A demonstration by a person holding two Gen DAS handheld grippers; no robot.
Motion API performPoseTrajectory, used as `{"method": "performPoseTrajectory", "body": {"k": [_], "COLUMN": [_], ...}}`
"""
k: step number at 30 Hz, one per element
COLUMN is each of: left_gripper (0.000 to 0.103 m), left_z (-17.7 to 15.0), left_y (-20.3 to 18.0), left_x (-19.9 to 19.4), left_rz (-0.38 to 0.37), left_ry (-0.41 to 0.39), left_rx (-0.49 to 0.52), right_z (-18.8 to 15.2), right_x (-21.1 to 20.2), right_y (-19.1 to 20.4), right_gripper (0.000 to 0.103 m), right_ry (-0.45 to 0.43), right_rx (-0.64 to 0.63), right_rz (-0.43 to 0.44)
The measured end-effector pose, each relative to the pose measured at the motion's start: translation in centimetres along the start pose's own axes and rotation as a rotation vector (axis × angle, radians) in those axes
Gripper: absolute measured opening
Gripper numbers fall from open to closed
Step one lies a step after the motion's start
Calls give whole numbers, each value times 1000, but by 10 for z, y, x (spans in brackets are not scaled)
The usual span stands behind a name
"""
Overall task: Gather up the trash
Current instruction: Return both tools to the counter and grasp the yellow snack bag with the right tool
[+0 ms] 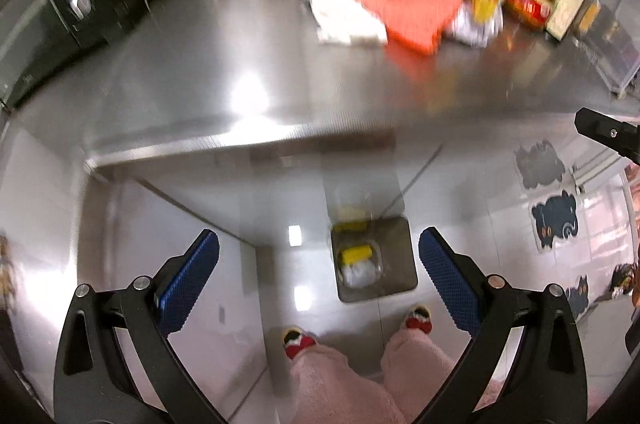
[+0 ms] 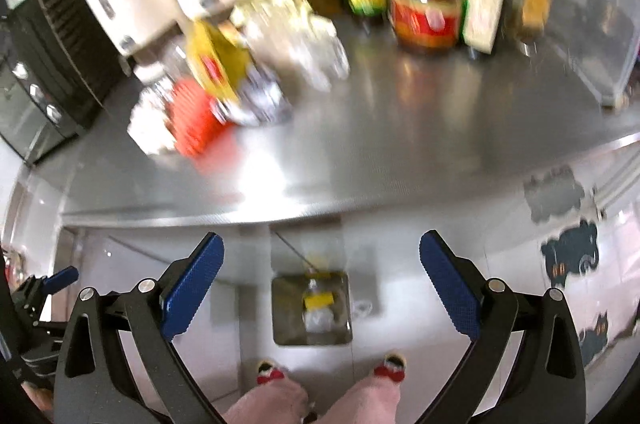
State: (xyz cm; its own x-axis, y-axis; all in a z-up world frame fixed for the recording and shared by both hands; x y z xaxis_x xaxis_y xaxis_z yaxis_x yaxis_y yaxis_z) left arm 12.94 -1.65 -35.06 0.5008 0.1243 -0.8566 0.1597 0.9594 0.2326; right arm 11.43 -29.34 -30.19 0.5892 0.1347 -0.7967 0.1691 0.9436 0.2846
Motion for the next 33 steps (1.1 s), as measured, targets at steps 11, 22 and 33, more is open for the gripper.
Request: {"method": "performPoseTrajectory", "body": {"k": [11,22,33], "left_gripper": [95,82,75], "left_z": [84,144,162], "left_y": [24,24,-6], "left_x": [-25,10,57], "left_rz": [-28,-50,-67], "left_ry": [-129,-124,-61], "left_rx": [-96,-117,-31], "right_z": [76,103,109], "right_x": [-2,39,66], "right_y": [52,59,50], "right_gripper": [97,80,65], "right_ry": [-100,-58,-7], "right_rx": [-160,-184,-165], "right_rz": [93,111,122]}}
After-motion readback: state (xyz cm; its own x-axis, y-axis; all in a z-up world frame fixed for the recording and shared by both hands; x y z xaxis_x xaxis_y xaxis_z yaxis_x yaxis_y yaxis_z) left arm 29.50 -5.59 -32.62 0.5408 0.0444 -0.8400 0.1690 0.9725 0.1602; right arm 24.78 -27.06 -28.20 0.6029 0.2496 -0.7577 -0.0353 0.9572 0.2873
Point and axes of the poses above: each gripper's, at about its wrist camera, not at the fingertips, and x roughly the way its jaws point, y to its left, z to its top, the point moved 10 cm from there along x, roughly the way its jaws point, and after that the axes turned 14 degrees about z, right-handed, at the moved point
